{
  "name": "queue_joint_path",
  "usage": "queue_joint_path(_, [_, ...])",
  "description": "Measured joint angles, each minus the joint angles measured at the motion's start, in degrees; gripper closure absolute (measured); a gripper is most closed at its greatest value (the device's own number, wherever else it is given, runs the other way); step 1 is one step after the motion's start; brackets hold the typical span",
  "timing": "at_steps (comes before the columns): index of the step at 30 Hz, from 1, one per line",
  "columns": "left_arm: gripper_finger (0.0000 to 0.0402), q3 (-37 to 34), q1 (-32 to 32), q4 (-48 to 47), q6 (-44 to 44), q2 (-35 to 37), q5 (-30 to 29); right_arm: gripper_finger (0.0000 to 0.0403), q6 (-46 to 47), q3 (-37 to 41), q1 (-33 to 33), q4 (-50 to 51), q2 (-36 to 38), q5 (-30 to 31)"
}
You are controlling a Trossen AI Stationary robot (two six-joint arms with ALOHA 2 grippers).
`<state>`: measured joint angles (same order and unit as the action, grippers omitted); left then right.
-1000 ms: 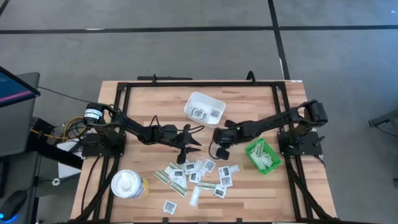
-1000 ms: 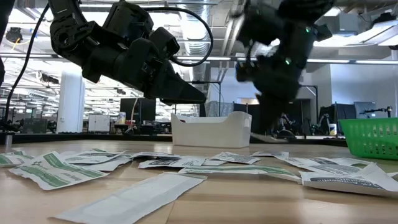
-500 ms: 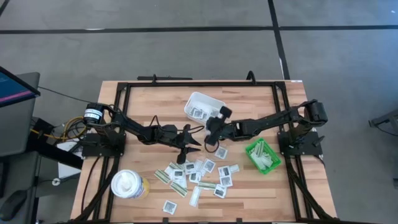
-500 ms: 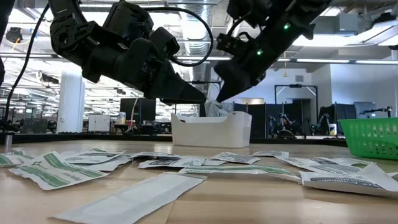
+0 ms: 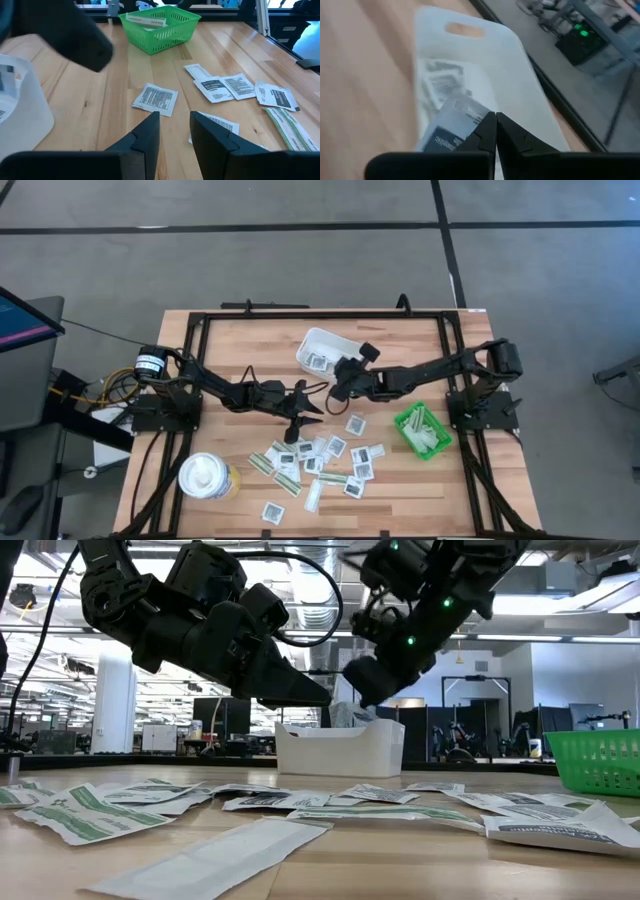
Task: Pick & Place First Aid Supplies
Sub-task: Put the towelette pack into the white bin
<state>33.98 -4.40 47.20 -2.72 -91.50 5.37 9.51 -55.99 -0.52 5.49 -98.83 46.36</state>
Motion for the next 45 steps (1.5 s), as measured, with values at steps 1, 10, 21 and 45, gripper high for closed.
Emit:
queue_joint_path(1, [0.0294, 0.0, 0.0, 0.0, 0.02, 0.0, 0.0, 0.0403, 0.79, -0.03, 0.4, 0.22, 0.01, 0.14])
queue_joint_path(10, [0.0294, 0.0, 0.0, 0.0, 0.0, 0.0, -0.04, 0.0403, 4.05, -0.07, 1.8, 4.16, 0.04, -3.24])
queue_joint_path(21, [0.0294, 0.0, -0.02, 0.0, 0.02, 0.0, -1.29, 0.0344, 2.11, -0.07, 1.19, 4.14, 0.09, -4.52])
queue_joint_path(45, [0.0294, -0.02, 0.0, -0.09, 0.02, 0.0, -1.29, 0.0303, 6.13, -15.98, -12.26, 36.79, 3.25, -1.16])
